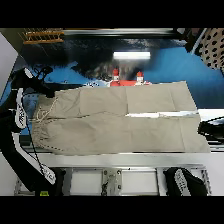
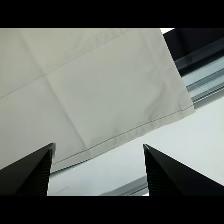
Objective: Fold the clothes and pants, and hang the long-sleeved shirts on hangers.
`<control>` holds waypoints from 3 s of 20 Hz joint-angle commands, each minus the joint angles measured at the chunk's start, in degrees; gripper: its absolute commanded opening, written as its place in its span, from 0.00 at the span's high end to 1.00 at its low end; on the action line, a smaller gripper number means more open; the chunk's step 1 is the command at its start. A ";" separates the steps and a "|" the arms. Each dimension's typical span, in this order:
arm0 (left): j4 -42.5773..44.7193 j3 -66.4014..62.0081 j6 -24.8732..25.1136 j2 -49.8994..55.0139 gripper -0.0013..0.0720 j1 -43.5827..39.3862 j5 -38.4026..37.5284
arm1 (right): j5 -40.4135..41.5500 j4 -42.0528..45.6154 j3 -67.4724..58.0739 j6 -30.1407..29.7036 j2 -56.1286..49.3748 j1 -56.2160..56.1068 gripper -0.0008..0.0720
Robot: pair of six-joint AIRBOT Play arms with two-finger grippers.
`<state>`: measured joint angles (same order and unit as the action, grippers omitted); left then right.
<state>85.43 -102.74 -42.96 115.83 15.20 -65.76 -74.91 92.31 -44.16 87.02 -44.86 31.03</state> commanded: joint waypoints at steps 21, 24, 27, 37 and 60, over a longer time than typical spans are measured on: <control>-2.54 -0.09 -0.50 -2.91 0.97 -0.39 -1.40 | -3.50 -1.51 -12.04 6.19 -4.11 -0.13 0.16; -2.60 -0.04 -0.52 -2.91 0.97 -0.42 -1.79 | -5.79 -1.79 -22.62 5.60 -11.37 -1.86 0.16; -2.64 -0.04 -0.52 -2.91 0.97 -0.42 -1.77 | -6.82 -5.84 -31.41 -3.80 -20.48 -5.49 0.15; -2.64 -0.04 -0.52 -2.89 0.97 -0.11 -2.91 | -2.71 -20.37 -43.95 -6.29 -46.97 0.42 0.15; -2.97 -0.04 -0.50 -2.89 0.97 -0.24 -3.08 | 26.56 -34.42 -25.31 2.01 -53.09 -2.19 0.79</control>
<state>82.46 -102.76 -43.44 112.95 15.00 -68.84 -51.64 57.69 -69.45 89.38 -98.08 30.68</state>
